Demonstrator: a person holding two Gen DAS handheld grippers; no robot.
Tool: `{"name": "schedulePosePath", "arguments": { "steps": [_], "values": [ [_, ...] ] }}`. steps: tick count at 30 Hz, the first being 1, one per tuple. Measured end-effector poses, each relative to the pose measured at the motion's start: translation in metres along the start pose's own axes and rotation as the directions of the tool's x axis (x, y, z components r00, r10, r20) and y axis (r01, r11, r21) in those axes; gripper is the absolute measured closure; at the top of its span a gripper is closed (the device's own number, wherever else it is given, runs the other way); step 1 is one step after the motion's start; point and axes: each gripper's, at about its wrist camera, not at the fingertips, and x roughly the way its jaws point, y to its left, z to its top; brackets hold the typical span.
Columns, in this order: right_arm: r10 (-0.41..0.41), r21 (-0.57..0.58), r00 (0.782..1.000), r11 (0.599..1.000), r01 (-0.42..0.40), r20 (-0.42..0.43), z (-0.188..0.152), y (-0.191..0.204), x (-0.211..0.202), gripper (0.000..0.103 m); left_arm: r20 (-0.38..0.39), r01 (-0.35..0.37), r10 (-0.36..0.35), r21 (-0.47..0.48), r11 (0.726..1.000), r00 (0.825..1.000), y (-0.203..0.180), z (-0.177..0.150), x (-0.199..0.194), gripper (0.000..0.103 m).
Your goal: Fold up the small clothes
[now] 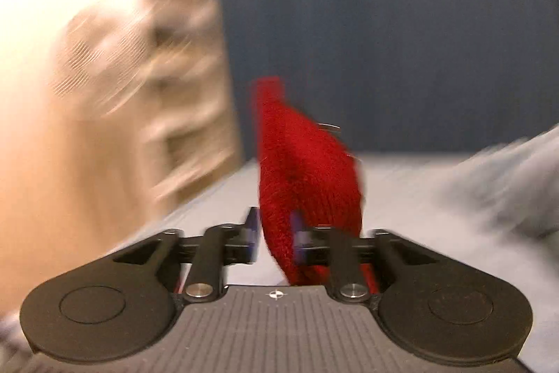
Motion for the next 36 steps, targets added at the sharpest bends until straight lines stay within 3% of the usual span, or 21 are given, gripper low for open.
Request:
{"name": "schedulePosePath", "arguments": {
  "steps": [1,2,6,11,14,17,22,25,29,31,36],
  "values": [
    [0.020,-0.012,0.995,1.000,-0.021,-0.097,-0.022,0.018,0.013,0.021,0.005,-0.002,0.002,-0.003,1.000,1.000,0.003,0.003,0.001,0.001],
    [0.004,-0.024,0.987,1.000,-0.008,-0.158,-0.043,0.026,0.018,0.014,0.010,0.000,0.000,-0.001,1.000,1.000,0.006,0.006,0.002,0.001],
    [-0.081,0.057,0.956,0.993,0.101,-0.283,-0.088,0.000,-0.016,0.015,0.022,0.009,-0.010,0.031,0.999,1.000,0.008,0.013,0.011,0.001],
    [-0.306,0.142,0.902,0.922,0.361,-0.305,-0.085,-0.084,-0.079,0.015,0.045,0.049,-0.051,0.051,0.997,0.998,-0.006,0.020,0.024,0.001],
    [-0.359,0.202,0.879,0.879,0.431,-0.313,-0.087,-0.114,-0.112,0.015,0.015,0.070,-0.071,0.063,0.996,0.997,-0.016,0.018,0.031,0.001],
    [-0.338,0.233,0.866,0.868,0.438,-0.368,-0.106,-0.110,-0.147,0.014,-0.015,0.081,-0.079,0.123,0.989,0.997,-0.019,0.000,0.027,0.001],
    [-0.273,0.194,0.828,0.892,0.409,-0.490,-0.149,-0.077,-0.196,0.003,-0.082,0.120,-0.105,0.201,0.972,0.991,0.001,-0.054,0.004,0.001],
    [-0.242,0.189,0.775,0.888,0.420,-0.583,-0.175,-0.060,-0.219,0.001,-0.098,0.119,-0.094,0.303,0.946,0.991,0.013,-0.088,-0.012,0.000],
    [-0.244,0.213,0.705,0.844,0.493,-0.666,-0.196,-0.061,-0.237,0.001,-0.208,0.152,-0.074,0.389,0.909,0.975,0.027,-0.123,-0.007,0.000],
    [-0.190,0.266,0.696,0.829,0.491,-0.692,-0.205,-0.063,-0.246,0.001,-0.246,0.186,-0.098,0.366,0.912,0.964,0.039,-0.134,-0.006,0.000],
    [-0.125,0.354,0.706,0.796,0.491,-0.697,-0.203,-0.063,-0.253,0.001,-0.311,0.255,-0.154,0.317,0.914,0.938,0.054,-0.144,-0.018,0.000]
  ]
}}
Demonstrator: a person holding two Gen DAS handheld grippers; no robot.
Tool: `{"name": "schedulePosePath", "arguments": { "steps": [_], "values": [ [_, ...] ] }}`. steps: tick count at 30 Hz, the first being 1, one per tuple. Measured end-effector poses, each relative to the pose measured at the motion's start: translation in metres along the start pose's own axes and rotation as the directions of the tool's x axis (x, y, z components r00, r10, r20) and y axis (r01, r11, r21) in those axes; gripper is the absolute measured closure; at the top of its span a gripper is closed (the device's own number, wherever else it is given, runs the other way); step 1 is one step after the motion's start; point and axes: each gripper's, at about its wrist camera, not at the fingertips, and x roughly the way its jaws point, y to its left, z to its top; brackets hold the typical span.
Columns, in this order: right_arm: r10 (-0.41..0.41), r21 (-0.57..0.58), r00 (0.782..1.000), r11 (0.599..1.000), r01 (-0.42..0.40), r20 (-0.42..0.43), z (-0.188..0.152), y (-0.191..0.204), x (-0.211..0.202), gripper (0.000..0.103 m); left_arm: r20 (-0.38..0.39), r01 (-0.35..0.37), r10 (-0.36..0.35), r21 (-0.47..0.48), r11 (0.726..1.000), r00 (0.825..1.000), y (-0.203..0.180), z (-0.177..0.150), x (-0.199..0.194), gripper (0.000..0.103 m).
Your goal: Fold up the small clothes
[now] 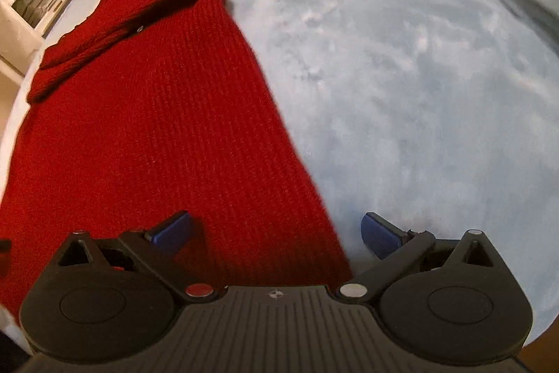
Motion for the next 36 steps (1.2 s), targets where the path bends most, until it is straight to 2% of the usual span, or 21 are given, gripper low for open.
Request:
{"name": "schedulePosePath", "arguments": {
  "steps": [2,4,5,7,8,10,11,12,13,15,16,18,25,32,34,36],
  "values": [
    [0.041,-0.045,0.998,0.998,-0.043,-0.048,-0.009,0.007,-0.002,0.001,-0.021,0.040,-0.040,0.007,0.999,0.999,-0.004,-0.009,-0.004,0.000],
    [0.057,-0.089,0.997,0.994,-0.062,-0.061,-0.019,0.017,-0.006,0.002,-0.001,0.033,-0.033,0.059,0.998,0.999,-0.010,-0.019,-0.005,0.000],
    [0.041,-0.102,0.998,0.994,-0.046,-0.044,-0.024,0.020,-0.005,0.004,0.013,0.020,-0.022,0.093,0.995,1.000,-0.012,-0.025,-0.003,0.000],
    [0.018,-0.077,0.999,0.997,-0.020,-0.028,-0.024,0.022,-0.004,0.009,0.024,0.008,-0.010,0.084,0.996,1.000,-0.014,-0.028,-0.002,0.000],
    [-0.004,-0.063,1.000,0.998,0.003,-0.014,-0.024,0.023,-0.006,0.018,0.014,0.005,-0.006,0.059,0.998,1.000,-0.014,-0.025,-0.002,0.000],
    [-0.053,-0.076,0.999,0.996,0.054,0.005,-0.025,0.029,-0.012,0.046,0.005,0.030,-0.030,-0.027,0.999,1.000,-0.009,-0.019,-0.004,0.003],
    [-0.053,-0.087,0.999,0.995,0.054,0.012,-0.027,0.031,-0.015,0.073,0.012,0.049,-0.048,-0.072,0.996,0.999,-0.004,-0.016,-0.009,0.009],
    [-0.033,-0.083,0.999,0.996,0.034,0.014,-0.029,0.033,-0.021,0.086,0.023,0.045,-0.043,-0.099,0.994,0.999,0.000,-0.016,-0.015,0.028],
    [-0.025,-0.084,0.999,0.996,0.027,0.019,-0.032,0.036,-0.026,0.087,0.028,0.048,-0.046,-0.113,0.992,0.999,0.004,-0.016,-0.021,0.055],
    [-0.017,-0.089,0.999,0.996,0.020,0.033,-0.034,0.041,-0.036,0.089,0.034,0.078,-0.074,-0.155,0.985,0.997,0.016,-0.020,-0.030,0.090],
    [-0.008,-0.074,0.999,0.997,0.011,0.041,-0.033,0.041,-0.040,0.089,0.039,0.089,-0.083,-0.200,0.976,0.996,0.022,-0.021,-0.036,0.092],
    [0.018,-0.022,0.998,1.000,-0.016,0.061,-0.026,0.041,-0.053,0.090,0.070,0.095,-0.081,-0.226,0.969,0.994,0.024,-0.020,-0.052,0.093],
    [0.120,0.048,0.979,0.990,-0.129,0.162,-0.023,0.043,-0.112,0.090,0.227,0.131,-0.093,-0.157,0.979,0.969,-0.006,-0.018,-0.119,0.095],
    [0.122,0.074,0.968,0.987,-0.141,0.219,-0.053,0.035,-0.151,0.094,0.260,0.140,-0.090,-0.178,0.974,0.961,0.002,-0.041,-0.152,0.097],
    [0.120,0.067,0.967,0.988,-0.138,0.226,-0.063,0.030,-0.157,0.096,0.270,0.137,-0.088,-0.170,0.976,0.959,0.005,-0.057,-0.160,0.103],
    [0.109,0.068,0.970,0.990,-0.127,0.219,-0.071,0.026,-0.156,0.097,0.264,0.144,-0.096,-0.171,0.975,0.960,0.011,-0.070,-0.160,0.103]
  ]
}}
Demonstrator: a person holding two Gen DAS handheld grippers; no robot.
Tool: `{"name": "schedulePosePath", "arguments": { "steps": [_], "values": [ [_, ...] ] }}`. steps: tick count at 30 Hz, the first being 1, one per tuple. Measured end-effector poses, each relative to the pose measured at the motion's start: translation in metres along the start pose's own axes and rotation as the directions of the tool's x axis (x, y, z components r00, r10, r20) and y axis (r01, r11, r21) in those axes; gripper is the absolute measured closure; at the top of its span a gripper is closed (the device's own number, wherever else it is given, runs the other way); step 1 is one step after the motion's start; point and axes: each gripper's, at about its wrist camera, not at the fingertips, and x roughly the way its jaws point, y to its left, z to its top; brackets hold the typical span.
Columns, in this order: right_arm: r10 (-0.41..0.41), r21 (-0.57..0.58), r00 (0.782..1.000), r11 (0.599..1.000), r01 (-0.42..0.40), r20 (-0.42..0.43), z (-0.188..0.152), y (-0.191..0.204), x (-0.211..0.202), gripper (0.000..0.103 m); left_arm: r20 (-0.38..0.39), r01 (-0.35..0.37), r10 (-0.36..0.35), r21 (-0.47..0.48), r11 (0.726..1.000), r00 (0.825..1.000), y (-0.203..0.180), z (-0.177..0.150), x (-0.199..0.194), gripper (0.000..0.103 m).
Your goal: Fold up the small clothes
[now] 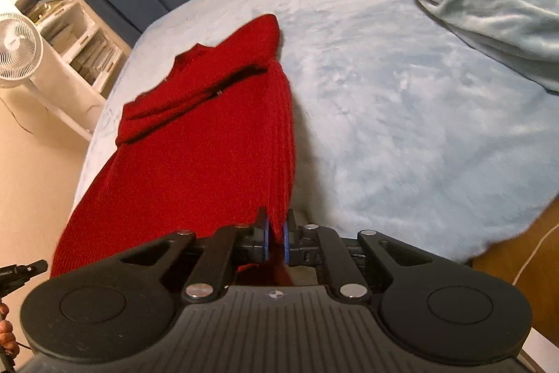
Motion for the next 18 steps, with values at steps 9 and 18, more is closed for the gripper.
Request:
{"name": "schedulePosePath", "arguments": {
  "steps": [9,18],
  "values": [
    [-0.136,-0.005,0.987,0.991,0.136,-0.090,-0.017,-0.006,0.044,0.096,-0.026,-0.105,0.105,0.009,0.994,0.994,0.021,-0.009,0.034,0.031],
    [-0.223,0.042,0.961,0.972,0.233,-0.164,-0.020,-0.025,0.080,0.015,-0.134,-0.101,0.109,0.066,0.993,0.985,0.017,-0.006,0.096,0.019]
  ]
}}
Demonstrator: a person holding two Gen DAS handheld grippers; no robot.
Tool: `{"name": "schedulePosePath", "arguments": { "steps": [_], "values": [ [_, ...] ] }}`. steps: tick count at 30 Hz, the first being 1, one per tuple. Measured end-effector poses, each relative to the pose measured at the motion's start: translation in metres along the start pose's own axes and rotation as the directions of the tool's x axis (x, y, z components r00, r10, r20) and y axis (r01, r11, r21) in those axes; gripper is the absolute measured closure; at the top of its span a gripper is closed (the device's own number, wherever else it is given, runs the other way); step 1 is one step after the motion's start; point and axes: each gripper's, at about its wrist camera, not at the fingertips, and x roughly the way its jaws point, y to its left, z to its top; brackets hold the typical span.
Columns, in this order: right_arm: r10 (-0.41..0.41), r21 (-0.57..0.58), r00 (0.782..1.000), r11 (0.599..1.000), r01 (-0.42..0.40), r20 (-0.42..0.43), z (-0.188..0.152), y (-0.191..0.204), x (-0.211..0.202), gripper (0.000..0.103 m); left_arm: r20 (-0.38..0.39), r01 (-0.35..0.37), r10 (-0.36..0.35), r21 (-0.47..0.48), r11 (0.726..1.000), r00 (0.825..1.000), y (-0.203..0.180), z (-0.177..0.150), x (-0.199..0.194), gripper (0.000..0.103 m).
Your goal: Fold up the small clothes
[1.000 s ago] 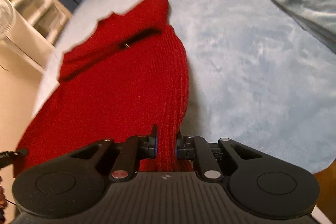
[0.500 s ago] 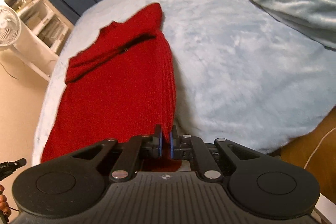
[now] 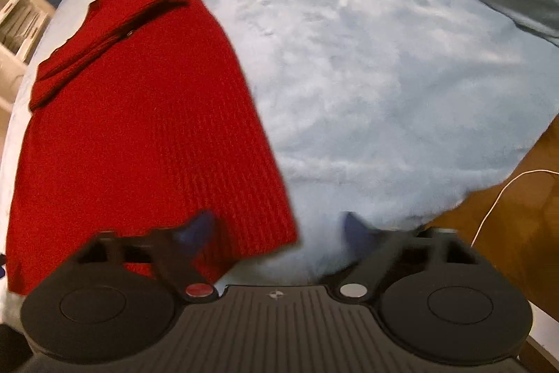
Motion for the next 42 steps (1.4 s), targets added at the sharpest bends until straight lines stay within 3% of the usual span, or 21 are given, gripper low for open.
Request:
{"name": "schedulePosePath", "arguments": {
  "steps": [5,11,13,14,15,16,17,18,19,20,24,31,33,37,42],
  "values": [
    [0.000,-0.073,0.998,0.997,-0.004,-0.059,0.014,0.013,0.035,0.011,-0.076,0.007,-0.005,0.027,1.000,0.997,-0.008,0.007,0.038,0.000],
    [-0.031,-0.124,0.994,0.992,0.018,-0.101,0.023,0.032,0.066,0.004,-0.086,-0.055,0.067,0.135,0.989,0.994,-0.024,0.006,0.055,0.000],
    [-0.014,-0.157,0.993,0.988,-0.005,-0.117,0.020,0.034,0.064,0.007,-0.094,-0.046,0.060,0.144,0.988,0.994,-0.023,0.006,0.055,0.000],
    [0.009,-0.154,0.991,0.988,-0.029,-0.132,0.019,0.033,0.062,0.015,-0.108,-0.037,0.053,0.146,0.989,0.993,-0.022,0.007,0.054,0.000],
    [0.032,-0.136,0.989,0.989,-0.052,-0.142,0.019,0.032,0.058,0.030,-0.137,-0.034,0.053,0.135,0.990,0.989,-0.022,0.009,0.053,0.003],
    [0.063,-0.111,0.985,0.990,-0.082,-0.162,0.016,0.031,0.054,0.042,-0.165,-0.040,0.059,0.115,0.993,0.984,-0.023,0.011,0.050,0.016],
    [0.105,-0.092,0.977,0.988,-0.123,-0.183,0.014,0.031,0.050,0.068,-0.181,-0.048,0.068,0.115,0.992,0.981,-0.026,0.014,0.043,0.027],
    [0.136,-0.084,0.972,0.984,-0.154,-0.192,0.012,0.033,0.046,0.079,-0.178,-0.053,0.075,0.128,0.990,0.981,-0.031,0.017,0.035,0.062],
    [0.152,-0.086,0.969,0.981,-0.172,-0.197,0.011,0.037,0.042,0.082,-0.171,-0.034,0.054,0.117,0.993,0.984,-0.032,0.019,0.029,0.088],
    [0.158,-0.090,0.969,0.980,-0.177,-0.192,0.011,0.041,0.038,0.086,-0.166,0.001,0.011,0.071,0.997,0.986,-0.030,0.022,0.021,0.088],
    [0.231,-0.055,0.969,0.970,-0.237,-0.093,0.023,0.052,0.001,0.088,-0.068,0.020,-0.020,0.004,1.000,0.997,-0.028,0.029,-0.017,0.089],
    [0.360,-0.069,0.931,0.932,-0.356,0.060,0.020,0.036,-0.089,0.089,0.085,0.118,-0.124,0.066,0.991,0.989,-0.054,0.005,-0.105,0.089],
    [0.379,-0.058,0.923,0.925,-0.376,0.069,0.008,0.026,-0.106,0.089,0.088,0.133,-0.140,0.085,0.987,0.986,-0.065,-0.005,-0.115,0.089],
    [0.362,-0.026,0.930,0.932,-0.361,0.061,-0.025,-0.002,-0.126,0.089,0.029,0.129,-0.133,0.101,0.987,0.991,-0.065,-0.042,-0.123,0.089],
    [0.346,0.091,0.938,0.934,-0.346,0.017,-0.060,-0.038,-0.135,0.089,-0.056,0.125,-0.125,-0.003,0.992,0.991,-0.032,-0.077,-0.115,0.089]
  ]
}}
